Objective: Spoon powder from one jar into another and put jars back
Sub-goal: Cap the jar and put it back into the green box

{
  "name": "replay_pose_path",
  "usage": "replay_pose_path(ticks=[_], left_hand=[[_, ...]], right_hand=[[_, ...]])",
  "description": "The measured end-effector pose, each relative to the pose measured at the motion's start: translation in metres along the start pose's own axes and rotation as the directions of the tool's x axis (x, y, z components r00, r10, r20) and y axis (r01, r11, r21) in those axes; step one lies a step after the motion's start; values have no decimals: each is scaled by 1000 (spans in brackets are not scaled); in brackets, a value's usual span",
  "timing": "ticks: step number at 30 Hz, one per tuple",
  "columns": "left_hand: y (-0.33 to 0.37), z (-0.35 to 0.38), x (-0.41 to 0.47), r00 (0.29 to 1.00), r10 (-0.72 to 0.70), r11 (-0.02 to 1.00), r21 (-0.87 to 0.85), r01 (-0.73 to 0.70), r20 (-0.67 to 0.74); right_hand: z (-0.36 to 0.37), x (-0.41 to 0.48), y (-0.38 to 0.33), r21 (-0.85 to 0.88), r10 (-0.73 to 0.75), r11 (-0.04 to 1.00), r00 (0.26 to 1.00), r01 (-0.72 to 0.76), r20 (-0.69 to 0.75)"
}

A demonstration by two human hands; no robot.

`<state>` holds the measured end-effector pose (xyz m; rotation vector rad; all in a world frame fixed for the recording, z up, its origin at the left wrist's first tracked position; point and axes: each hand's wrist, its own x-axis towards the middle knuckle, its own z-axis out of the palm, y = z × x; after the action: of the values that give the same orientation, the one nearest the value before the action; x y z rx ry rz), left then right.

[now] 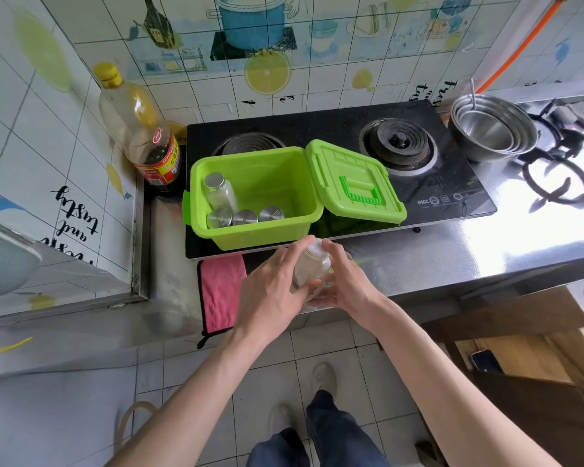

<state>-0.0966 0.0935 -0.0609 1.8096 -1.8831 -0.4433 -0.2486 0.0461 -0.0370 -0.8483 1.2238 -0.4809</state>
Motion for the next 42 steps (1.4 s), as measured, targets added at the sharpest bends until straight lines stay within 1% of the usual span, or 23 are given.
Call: replay_pose_path(ticks=[4,6,9,11,15,17,18,20,21,22,23,24,27,29,31,34,37,42], left_hand=[[0,3,1,1000,15,998,61,-16,11],[0,3,1,1000,17,998,64,-18,11],[1,1,1,1000,14,1000,25,-14,-3],[2,1,1,1000,-12,1000,-12,12,-13],[2,3,1,998,-64,997,-54,63,-10],[1,4,0,998,-68,997,-48,68,-5],[-1,4,-1,998,-69,997,-37,69,-2],[-5,4,-3,996,-88,996,-16,88,16],[-9,5,-4,994,-108,994,-6,108,28],[-13,5,-6,991,-131,991,0,131,37],[-16,6,-8,987,-155,988,3,155,43],[-20,7,-8,983,-178,984,5,178,46],[-26,11,-10,973,-225,974,35,223,52],[-30,15,-10,970,-233,972,43,231,66],[-34,16,-11,967,-241,971,26,239,78],[-36,16,-11,967,-243,970,30,241,79],[-36,15,-11,968,-234,971,75,228,87],[-37,16,-10,956,-282,958,81,275,87]], right_hand=[[2,2,0,-6,-13,1000,1000,13,-10],[2,5,0,-20,-15,1000,1000,14,-17],[0,9,1,-28,-21,999,1000,21,-11],[0,10,2,-29,-22,999,1000,22,2],[-3,8,4,-56,18,998,995,-12,98],[-9,9,7,-85,17,996,995,-9,99],[-14,11,10,-87,11,996,999,-7,44],[-29,21,19,-106,-31,994,987,14,-158],[-40,27,25,-155,-76,987,963,36,-260],[-51,33,33,-244,-133,969,930,49,-343],[-61,41,40,-348,-184,937,901,40,-392],[-70,47,47,-452,-224,892,886,18,-406],[-76,65,59,-688,-305,725,879,-36,-368],[-71,78,61,-815,-356,578,884,-46,-302],[-65,92,64,-903,-378,428,903,-27,-206],[-57,109,66,-963,-347,268,931,-19,-115],[-52,122,72,-984,-323,177,943,-21,-78],[-54,140,78,-991,-326,134,944,-5,-49]])
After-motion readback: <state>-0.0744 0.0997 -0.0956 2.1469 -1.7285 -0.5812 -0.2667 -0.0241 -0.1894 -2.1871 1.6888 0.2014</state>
